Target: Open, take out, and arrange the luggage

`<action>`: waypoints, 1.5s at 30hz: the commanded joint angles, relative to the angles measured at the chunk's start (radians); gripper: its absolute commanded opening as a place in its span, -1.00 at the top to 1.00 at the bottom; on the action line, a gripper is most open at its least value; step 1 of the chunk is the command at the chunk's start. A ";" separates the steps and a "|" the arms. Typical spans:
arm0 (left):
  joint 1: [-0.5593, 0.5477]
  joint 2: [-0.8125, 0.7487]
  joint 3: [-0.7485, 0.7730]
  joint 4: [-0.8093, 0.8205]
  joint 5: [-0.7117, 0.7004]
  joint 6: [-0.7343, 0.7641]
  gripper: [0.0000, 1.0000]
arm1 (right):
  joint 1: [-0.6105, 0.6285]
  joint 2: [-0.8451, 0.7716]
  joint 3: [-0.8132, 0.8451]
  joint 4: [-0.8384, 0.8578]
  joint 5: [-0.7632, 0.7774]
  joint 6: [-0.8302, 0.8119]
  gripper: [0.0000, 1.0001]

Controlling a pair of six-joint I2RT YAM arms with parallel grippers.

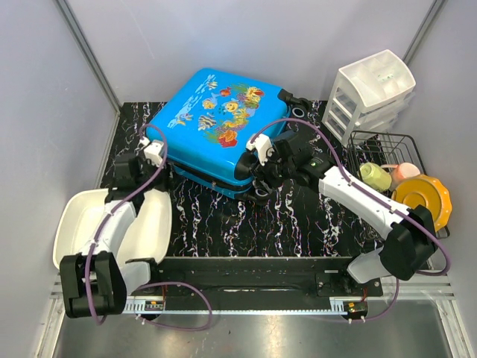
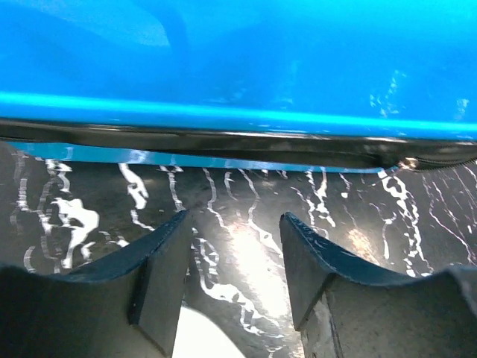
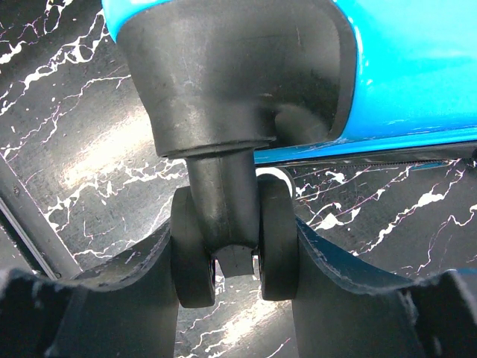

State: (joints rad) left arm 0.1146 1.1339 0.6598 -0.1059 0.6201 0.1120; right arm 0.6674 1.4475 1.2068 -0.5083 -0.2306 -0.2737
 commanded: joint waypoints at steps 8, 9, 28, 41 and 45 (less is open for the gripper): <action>-0.303 0.013 -0.135 0.300 -0.163 -0.256 -0.21 | -0.019 -0.018 0.027 -0.061 0.086 0.071 1.00; -0.318 0.023 -0.141 0.316 -0.171 -0.261 -0.21 | -0.019 -0.018 0.027 -0.061 0.085 0.073 1.00; -0.452 0.142 -0.118 0.412 -0.224 -0.270 0.89 | -0.019 0.007 0.031 -0.027 0.030 0.097 1.00; -0.116 -0.061 0.013 -0.050 -0.068 -0.207 -0.45 | 0.162 0.189 0.180 0.232 -0.176 0.267 1.00; 0.023 -0.105 0.067 -0.159 -0.042 -0.213 -0.53 | 0.192 0.261 0.307 0.289 -0.208 0.343 0.31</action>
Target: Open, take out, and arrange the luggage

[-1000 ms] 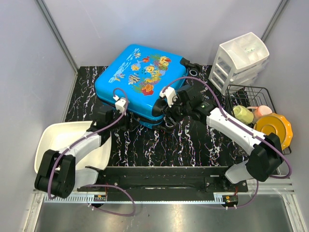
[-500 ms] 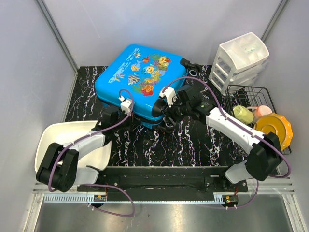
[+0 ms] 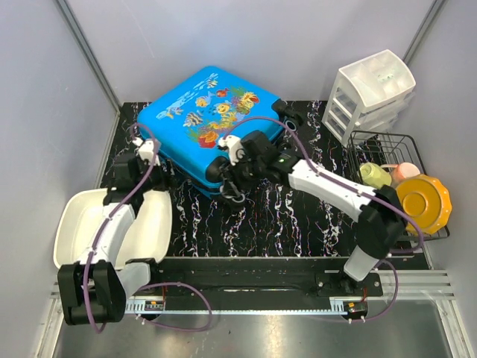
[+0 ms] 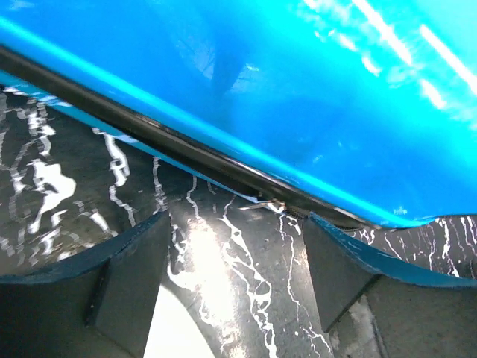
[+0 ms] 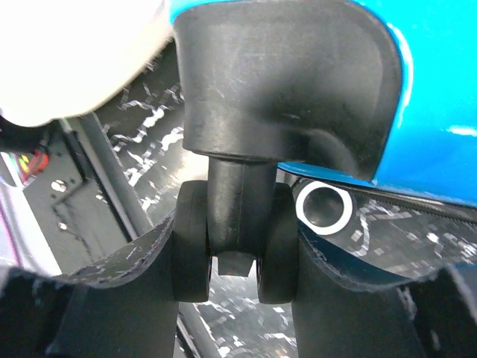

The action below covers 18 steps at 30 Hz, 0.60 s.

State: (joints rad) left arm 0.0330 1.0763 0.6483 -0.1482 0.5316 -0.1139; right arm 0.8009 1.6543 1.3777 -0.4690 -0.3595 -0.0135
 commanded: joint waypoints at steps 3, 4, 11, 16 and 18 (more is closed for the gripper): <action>0.160 -0.038 0.158 -0.158 0.080 0.006 -0.60 | 0.058 0.033 0.150 0.265 -0.093 0.038 -0.06; 0.166 -0.027 0.213 -0.172 0.091 0.010 -0.61 | 0.054 0.012 0.140 0.260 -0.081 0.023 -0.42; 0.165 0.065 0.404 -0.268 0.200 0.046 -0.72 | -0.167 -0.367 -0.251 0.263 -0.004 -0.049 -0.76; 0.085 0.021 0.404 -0.223 0.208 0.091 -0.72 | -0.249 -0.494 -0.560 0.537 0.065 -0.100 -0.66; 0.044 0.010 0.407 -0.222 0.199 0.108 -0.72 | -0.250 -0.482 -0.692 0.748 0.051 -0.114 -0.55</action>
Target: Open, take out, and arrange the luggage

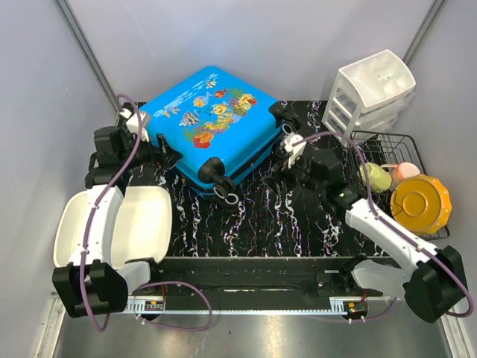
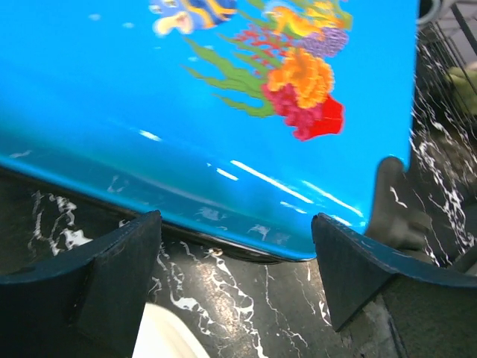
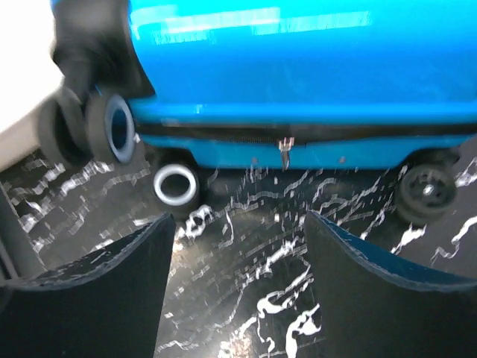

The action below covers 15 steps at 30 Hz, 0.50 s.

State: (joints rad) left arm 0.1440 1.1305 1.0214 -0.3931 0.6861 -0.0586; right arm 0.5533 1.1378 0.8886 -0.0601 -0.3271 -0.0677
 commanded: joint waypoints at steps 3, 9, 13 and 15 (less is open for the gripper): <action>-0.101 -0.040 0.052 0.004 0.030 0.075 -0.72 | -0.004 0.144 -0.266 0.560 0.020 -0.044 -0.48; -0.113 -0.031 0.085 -0.029 -0.003 0.077 -0.72 | -0.004 0.382 -0.267 0.876 0.057 -0.032 -0.35; -0.113 -0.035 0.083 -0.035 -0.017 0.072 -0.72 | -0.004 0.483 -0.257 0.997 0.033 -0.029 -0.32; -0.113 -0.035 0.080 -0.035 -0.025 0.066 -0.71 | -0.006 0.537 -0.241 1.057 0.014 -0.012 -0.32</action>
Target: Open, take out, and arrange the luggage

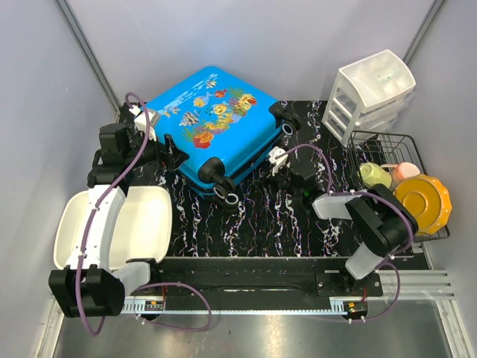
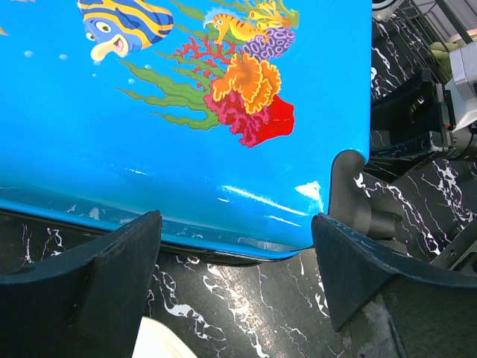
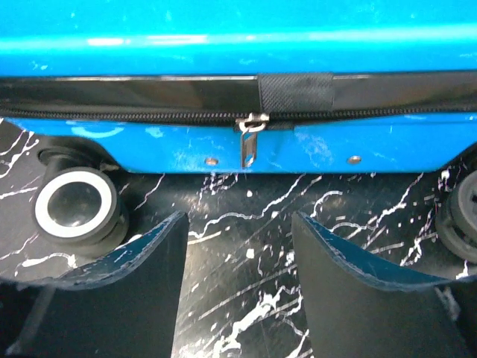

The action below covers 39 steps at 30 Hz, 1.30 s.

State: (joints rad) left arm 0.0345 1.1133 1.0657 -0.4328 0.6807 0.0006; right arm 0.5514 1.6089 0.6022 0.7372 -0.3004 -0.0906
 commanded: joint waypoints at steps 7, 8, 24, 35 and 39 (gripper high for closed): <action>-0.002 -0.024 0.034 -0.003 -0.035 0.002 -0.70 | -0.007 0.221 0.131 0.393 -0.016 0.023 -0.30; -0.002 -0.026 0.034 -0.015 -0.036 0.002 -0.70 | -0.007 0.244 0.145 0.418 -0.022 0.029 -0.28; -0.028 0.011 0.056 -0.026 -0.052 0.036 -0.66 | -0.007 0.212 0.093 0.433 -0.242 0.149 1.00; -0.126 0.028 0.059 -0.041 -0.104 0.085 -0.63 | 0.091 0.171 0.154 0.240 -0.263 0.173 1.00; -0.211 0.046 0.134 -0.119 -0.041 0.208 -0.69 | 0.116 0.161 0.154 0.205 -0.246 0.176 1.00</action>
State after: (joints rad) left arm -0.1055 1.1465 1.0966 -0.4969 0.5983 0.0811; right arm 0.6109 1.8339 0.7292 0.9680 -0.4660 0.0700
